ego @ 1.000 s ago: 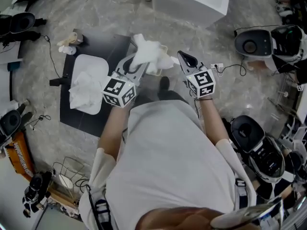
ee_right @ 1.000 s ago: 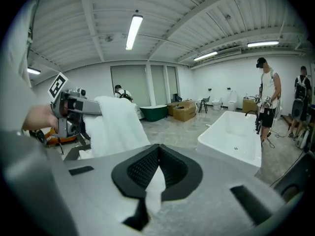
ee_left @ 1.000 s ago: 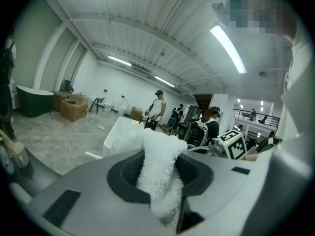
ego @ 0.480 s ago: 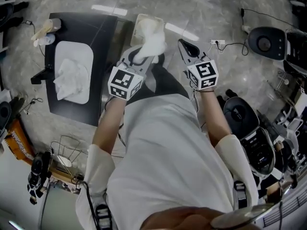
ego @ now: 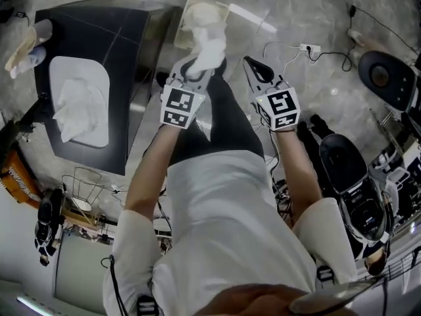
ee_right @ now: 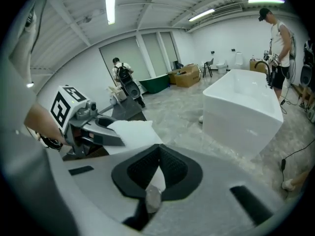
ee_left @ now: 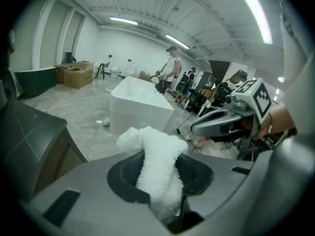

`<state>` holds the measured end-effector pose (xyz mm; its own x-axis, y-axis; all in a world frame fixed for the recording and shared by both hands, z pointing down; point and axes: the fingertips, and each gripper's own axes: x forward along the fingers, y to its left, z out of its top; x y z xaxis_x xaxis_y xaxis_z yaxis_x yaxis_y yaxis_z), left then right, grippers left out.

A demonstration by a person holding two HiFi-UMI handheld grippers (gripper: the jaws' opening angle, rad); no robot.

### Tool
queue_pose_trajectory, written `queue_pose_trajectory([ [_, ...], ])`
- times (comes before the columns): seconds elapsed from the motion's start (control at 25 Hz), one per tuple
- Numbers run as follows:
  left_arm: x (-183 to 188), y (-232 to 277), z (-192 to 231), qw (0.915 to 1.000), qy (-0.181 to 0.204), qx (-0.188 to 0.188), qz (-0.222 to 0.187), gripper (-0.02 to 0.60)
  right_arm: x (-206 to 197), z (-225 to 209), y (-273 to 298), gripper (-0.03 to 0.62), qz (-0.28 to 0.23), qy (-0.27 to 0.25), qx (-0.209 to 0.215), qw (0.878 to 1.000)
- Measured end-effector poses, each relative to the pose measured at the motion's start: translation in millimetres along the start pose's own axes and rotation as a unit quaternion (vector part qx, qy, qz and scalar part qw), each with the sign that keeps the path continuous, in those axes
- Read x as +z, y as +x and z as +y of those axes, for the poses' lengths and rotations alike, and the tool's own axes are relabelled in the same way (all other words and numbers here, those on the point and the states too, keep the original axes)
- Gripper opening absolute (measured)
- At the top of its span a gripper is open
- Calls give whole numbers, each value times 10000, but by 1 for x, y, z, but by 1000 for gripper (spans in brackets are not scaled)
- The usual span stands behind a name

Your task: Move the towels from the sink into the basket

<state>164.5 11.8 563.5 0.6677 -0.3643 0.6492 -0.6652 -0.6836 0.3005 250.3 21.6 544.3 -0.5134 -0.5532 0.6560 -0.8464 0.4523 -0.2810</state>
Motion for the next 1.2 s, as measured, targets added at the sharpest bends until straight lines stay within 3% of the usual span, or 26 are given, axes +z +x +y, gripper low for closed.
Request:
queue_pose_trajectory([
  [0.28,-113,61,72,9943,-585,601,658,104,-76,8,76,-2,475,83,234,9986],
  [0.6,-230,187,158,9856,-736,972,1174,140,-170,-31,178,-2,703,400,206,9965],
  [0.64,-245,200,164,9840,-799,985,1254,173,-180,-35,188,-2,733,432,209,9962],
  [0.72,-273,225,171,9813,-870,918,1451,298,-198,-43,206,-2,788,505,206,9954],
  [0.76,-285,234,172,9802,-868,875,1553,324,-206,-45,213,-2,809,532,205,9951],
  [0.92,-316,237,164,9760,-880,826,1815,350,-226,-41,227,-2,882,517,260,9944],
  [1.2,-312,203,141,9769,-988,738,1748,350,-214,-28,221,-2,865,402,206,9952],
])
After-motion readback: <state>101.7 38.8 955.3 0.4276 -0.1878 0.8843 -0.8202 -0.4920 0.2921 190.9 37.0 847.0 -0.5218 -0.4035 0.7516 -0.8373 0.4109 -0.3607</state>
